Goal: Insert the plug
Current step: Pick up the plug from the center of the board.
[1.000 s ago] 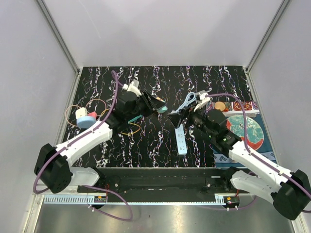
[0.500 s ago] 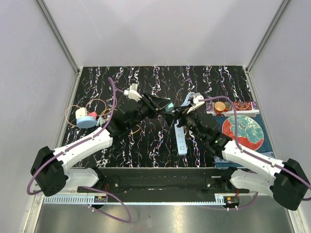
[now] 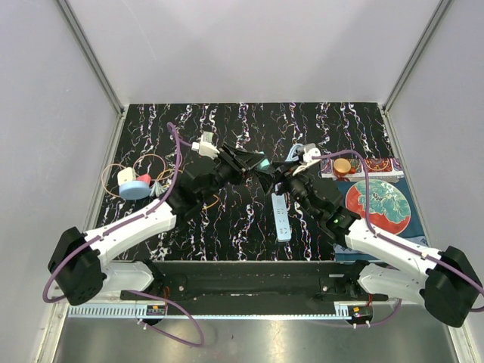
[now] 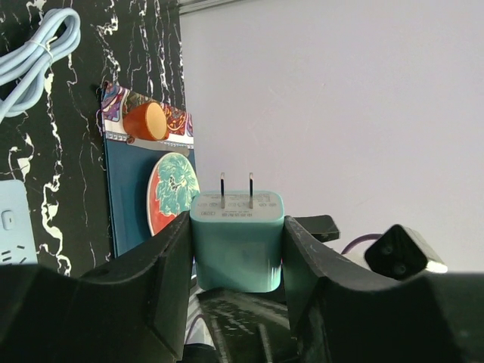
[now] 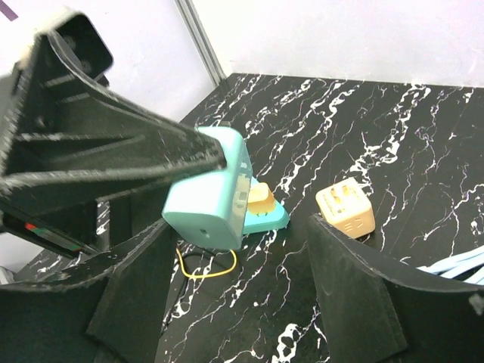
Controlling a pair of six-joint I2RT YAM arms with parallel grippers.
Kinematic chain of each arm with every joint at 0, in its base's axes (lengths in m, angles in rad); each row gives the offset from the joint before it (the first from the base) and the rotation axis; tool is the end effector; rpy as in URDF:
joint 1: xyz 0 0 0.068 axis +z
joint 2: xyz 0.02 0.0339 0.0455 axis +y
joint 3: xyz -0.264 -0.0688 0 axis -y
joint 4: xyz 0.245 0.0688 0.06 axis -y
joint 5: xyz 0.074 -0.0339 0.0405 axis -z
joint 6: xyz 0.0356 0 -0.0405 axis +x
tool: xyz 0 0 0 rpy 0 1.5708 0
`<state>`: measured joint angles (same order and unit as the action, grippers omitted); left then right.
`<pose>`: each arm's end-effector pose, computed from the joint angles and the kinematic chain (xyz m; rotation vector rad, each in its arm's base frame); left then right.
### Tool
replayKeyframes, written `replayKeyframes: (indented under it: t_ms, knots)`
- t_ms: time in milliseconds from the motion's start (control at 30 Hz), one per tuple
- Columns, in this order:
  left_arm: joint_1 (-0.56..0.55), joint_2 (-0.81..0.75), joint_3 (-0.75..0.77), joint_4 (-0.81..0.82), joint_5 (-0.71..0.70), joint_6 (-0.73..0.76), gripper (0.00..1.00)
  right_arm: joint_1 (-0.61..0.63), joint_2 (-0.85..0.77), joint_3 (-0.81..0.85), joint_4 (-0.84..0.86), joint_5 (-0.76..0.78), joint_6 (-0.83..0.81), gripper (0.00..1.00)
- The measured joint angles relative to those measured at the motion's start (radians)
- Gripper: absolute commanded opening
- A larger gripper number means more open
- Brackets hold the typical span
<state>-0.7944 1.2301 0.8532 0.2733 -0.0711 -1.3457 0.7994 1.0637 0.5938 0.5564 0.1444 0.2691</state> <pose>0.2054 -0.2056 0.3166 -0.5842 1.8384 -1.4916 0.1753 0.1730 0.2963 -0.2839 1.5051 0.7528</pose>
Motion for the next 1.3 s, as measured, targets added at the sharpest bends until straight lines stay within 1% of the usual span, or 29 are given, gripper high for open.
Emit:
replayKeyframes:
  t_ms: [200, 367, 467, 500, 567, 600, 633, 700, 733, 800, 833, 900, 933, 1000, 1033, 1067, 1133, 1233, 1300]
  knots:
    - [-0.009, 0.016, -0.011, 0.003, 0.004, -0.003, 0.23, 0.0, -0.02, 0.0, 0.026, 0.009, -0.004, 0.69]
    - [-0.009, 0.024, -0.013, 0.007, 0.009, -0.012, 0.24, 0.0, 0.01, 0.0, 0.039, 0.011, -0.005, 0.66]
    - [-0.009, 0.024, -0.014, 0.014, 0.013, -0.014, 0.24, 0.0, 0.034, 0.0, 0.042, 0.01, -0.007, 0.59]
    - [-0.009, 0.024, -0.018, 0.014, 0.013, -0.014, 0.24, 0.001, 0.04, 0.0, 0.046, 0.007, -0.008, 0.51]
    - [-0.009, 0.024, -0.025, 0.017, 0.011, -0.016, 0.25, 0.004, 0.046, 0.0, 0.048, -0.006, -0.013, 0.42]
    - [-0.009, 0.024, -0.028, 0.017, 0.012, -0.017, 0.27, 0.008, 0.048, 0.0, 0.05, -0.009, -0.018, 0.3]
    - [-0.009, 0.024, -0.03, 0.016, 0.011, -0.017, 0.28, 0.013, 0.05, 0.0, 0.05, -0.01, -0.024, 0.24]
    - [-0.008, 0.024, -0.03, 0.01, 0.007, -0.02, 0.35, 0.013, 0.051, 0.0, 0.048, -0.009, -0.052, 0.12]
    - [-0.008, 0.024, -0.03, 0.005, 0.005, -0.021, 0.43, 0.013, 0.052, 0.0, 0.043, -0.009, -0.065, 0.01]
    - [-0.008, 0.024, -0.034, 0.007, 0.005, -0.015, 0.53, 0.014, 0.051, 0.002, 0.034, -0.011, -0.071, 0.0]
    - [-0.008, 0.023, -0.038, 0.009, 0.005, -0.006, 0.67, 0.014, 0.05, 0.004, 0.024, -0.013, -0.072, 0.0]
    - [-0.005, 0.016, -0.047, 0.008, -0.001, 0.031, 0.76, 0.014, 0.045, 0.016, -0.023, -0.011, -0.07, 0.0]
    - [-0.003, 0.008, -0.052, 0.002, -0.004, 0.056, 0.86, 0.013, 0.04, 0.024, -0.051, -0.007, -0.068, 0.0]
    - [0.012, -0.02, -0.054, -0.026, -0.014, 0.117, 0.94, 0.01, 0.025, 0.053, -0.142, -0.003, -0.064, 0.0]
    - [0.024, -0.04, -0.054, -0.043, -0.021, 0.151, 0.96, 0.01, 0.019, 0.068, -0.179, -0.004, -0.062, 0.0]
    - [0.038, -0.064, -0.054, -0.061, -0.034, 0.185, 0.99, 0.01, 0.014, 0.086, -0.223, -0.004, -0.058, 0.0]
    - [0.067, -0.115, -0.053, -0.1, -0.068, 0.265, 0.99, 0.01, 0.006, 0.135, -0.319, -0.004, -0.05, 0.0]
    - [0.109, -0.214, -0.046, -0.17, -0.134, 0.432, 0.99, 0.01, 0.007, 0.227, -0.48, -0.006, -0.033, 0.0]
    - [0.131, -0.271, -0.019, -0.222, -0.182, 0.573, 0.99, 0.01, 0.016, 0.304, -0.608, -0.011, -0.019, 0.0]
